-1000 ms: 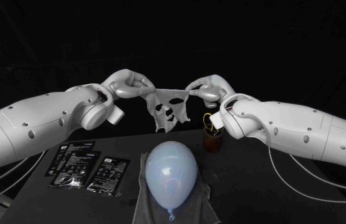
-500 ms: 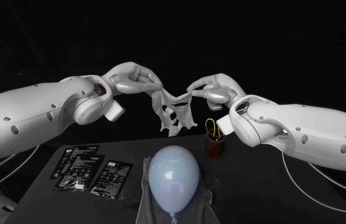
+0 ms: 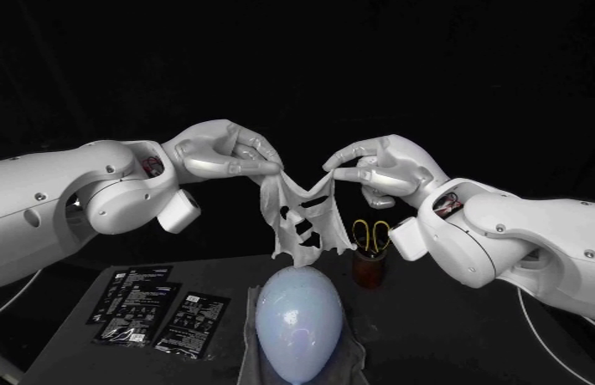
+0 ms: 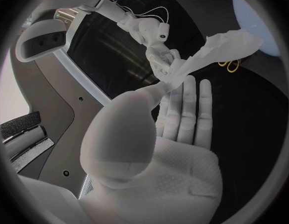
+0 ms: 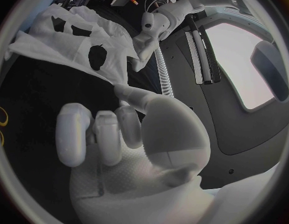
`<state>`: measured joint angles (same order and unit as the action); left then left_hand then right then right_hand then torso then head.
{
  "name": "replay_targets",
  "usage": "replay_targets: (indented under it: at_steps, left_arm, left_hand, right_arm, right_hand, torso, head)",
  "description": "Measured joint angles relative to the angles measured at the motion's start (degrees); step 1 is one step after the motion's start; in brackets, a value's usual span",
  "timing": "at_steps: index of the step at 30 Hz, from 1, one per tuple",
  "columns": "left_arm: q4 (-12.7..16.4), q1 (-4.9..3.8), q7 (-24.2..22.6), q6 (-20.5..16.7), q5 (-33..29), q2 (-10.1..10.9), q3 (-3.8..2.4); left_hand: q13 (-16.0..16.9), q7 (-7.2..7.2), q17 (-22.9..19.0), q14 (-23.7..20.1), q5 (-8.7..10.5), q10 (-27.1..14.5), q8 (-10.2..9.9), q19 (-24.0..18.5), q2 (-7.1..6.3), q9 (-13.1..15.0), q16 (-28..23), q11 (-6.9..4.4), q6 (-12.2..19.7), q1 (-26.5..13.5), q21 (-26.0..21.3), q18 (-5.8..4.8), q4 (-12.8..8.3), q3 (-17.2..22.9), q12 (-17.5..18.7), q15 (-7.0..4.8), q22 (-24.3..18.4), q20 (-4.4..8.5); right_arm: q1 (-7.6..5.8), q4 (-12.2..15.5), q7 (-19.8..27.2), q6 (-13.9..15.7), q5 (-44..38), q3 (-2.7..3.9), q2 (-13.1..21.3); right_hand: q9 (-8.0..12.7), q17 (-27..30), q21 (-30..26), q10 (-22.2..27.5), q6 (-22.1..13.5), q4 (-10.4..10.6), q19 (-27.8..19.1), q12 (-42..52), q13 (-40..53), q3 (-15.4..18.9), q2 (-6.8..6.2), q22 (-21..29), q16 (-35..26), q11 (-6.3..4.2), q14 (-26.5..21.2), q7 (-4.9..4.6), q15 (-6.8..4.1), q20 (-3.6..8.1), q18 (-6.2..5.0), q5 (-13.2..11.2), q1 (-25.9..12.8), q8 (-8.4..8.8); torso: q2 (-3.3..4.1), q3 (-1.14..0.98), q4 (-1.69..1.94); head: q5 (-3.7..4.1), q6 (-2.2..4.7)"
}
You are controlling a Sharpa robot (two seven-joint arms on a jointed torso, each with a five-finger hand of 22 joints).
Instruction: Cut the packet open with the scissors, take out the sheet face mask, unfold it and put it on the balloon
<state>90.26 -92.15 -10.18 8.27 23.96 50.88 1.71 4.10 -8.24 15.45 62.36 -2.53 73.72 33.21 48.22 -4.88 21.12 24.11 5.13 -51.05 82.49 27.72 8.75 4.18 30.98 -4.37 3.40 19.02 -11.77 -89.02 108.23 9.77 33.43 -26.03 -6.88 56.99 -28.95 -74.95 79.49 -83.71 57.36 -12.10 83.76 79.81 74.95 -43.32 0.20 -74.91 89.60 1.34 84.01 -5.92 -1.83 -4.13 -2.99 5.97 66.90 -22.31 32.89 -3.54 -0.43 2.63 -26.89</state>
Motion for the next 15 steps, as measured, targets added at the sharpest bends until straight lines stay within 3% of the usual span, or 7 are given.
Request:
replay_targets:
  at_steps: [7, 11, 15]
  left_arm:
    - [5.10, -0.08, 1.25, 2.24, -3.84, 2.99, 0.28]
    - [7.10, -0.05, 1.92, 3.30, -5.16, 4.32, 1.30]
    - [9.12, 0.46, 2.72, 4.29, -6.05, 5.82, 2.19]
  left_hand:
    - [0.00, -0.14, 0.01, 0.00, 0.00, 0.00, -0.03, 0.00, 0.00, 0.00, -0.21, 0.00, -0.14, 0.00, 0.35, 0.00, 0.00, 0.00, 0.00, 0.00, 0.06, 0.00]
    - [0.00, -0.17, 0.01, 0.00, 0.00, 0.00, -0.03, 0.00, -0.01, 0.00, -0.21, 0.00, -0.17, 0.00, 0.35, 0.00, 0.11, -0.11, 0.00, 0.00, 0.06, 0.00]
    - [0.00, -0.17, 0.06, 0.00, 0.00, -0.01, -0.04, 0.00, -0.01, 0.00, -0.21, 0.00, -0.18, -0.01, 0.35, 0.00, 0.16, -0.16, 0.00, 0.00, 0.10, 0.00]
  right_arm:
    - [-0.13, 5.38, 0.58, -0.44, 1.21, -0.94, 3.90]
    - [-0.03, 7.69, 0.78, -0.69, 1.64, -1.66, 5.58]
    - [1.17, 10.00, 0.86, -0.94, 1.93, -2.32, 7.33]
  right_hand:
    - [-0.04, 0.00, 0.00, 0.01, -0.02, 0.00, 0.13, 0.00, -0.03, 0.00, 0.00, -0.01, 0.20, 0.00, 0.00, 0.00, 0.00, 0.14, 0.00, 0.00, 0.00, -0.12]
    - [-0.04, 0.00, -0.01, 0.01, 0.14, 0.00, 0.13, 0.00, -0.05, 0.00, 0.00, -0.03, 0.20, -0.01, 0.00, 0.16, 0.00, 0.14, 0.00, -0.23, 0.00, -0.12]
    - [-0.03, 0.01, -0.01, 0.07, 0.15, 0.00, 0.13, -0.01, -0.04, 0.00, 0.00, -0.04, 0.19, -0.06, 0.00, 0.19, 0.00, 0.14, 0.00, -0.23, 0.00, -0.09]
  torso:
    - [-0.14, 0.12, 0.13]
    - [-0.21, 0.12, 0.13]
    - [-0.26, 0.12, 0.05]
  head:
    - [-0.56, 1.10]
    - [-0.68, 1.61]
    - [-0.74, 2.04]
